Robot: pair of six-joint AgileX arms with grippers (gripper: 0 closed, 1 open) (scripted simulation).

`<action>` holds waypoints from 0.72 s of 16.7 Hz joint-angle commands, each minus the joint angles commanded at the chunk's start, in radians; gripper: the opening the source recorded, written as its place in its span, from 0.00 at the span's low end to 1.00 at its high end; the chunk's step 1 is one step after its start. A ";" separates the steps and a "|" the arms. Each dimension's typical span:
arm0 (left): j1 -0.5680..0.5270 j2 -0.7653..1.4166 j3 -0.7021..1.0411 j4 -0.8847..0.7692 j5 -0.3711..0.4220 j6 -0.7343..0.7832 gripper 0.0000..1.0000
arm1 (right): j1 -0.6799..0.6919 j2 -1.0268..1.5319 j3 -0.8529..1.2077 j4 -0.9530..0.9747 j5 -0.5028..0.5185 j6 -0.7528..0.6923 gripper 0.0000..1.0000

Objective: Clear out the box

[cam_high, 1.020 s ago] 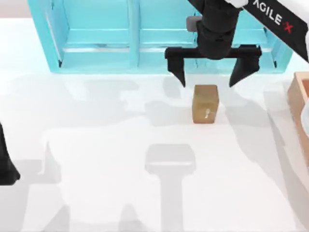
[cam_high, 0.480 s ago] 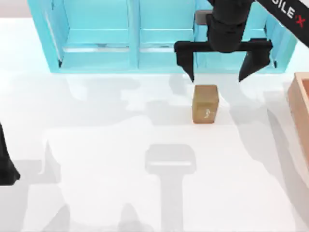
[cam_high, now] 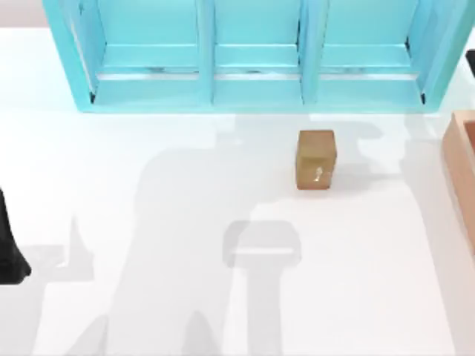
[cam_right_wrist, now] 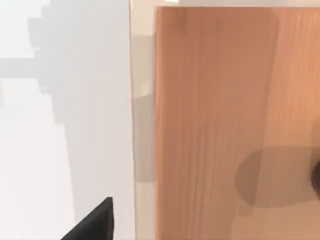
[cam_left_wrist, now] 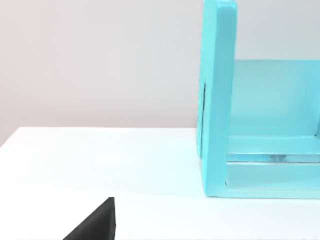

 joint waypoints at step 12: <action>0.000 0.000 0.000 0.000 0.000 0.000 1.00 | -0.298 -0.223 -0.293 0.083 -0.004 -0.298 1.00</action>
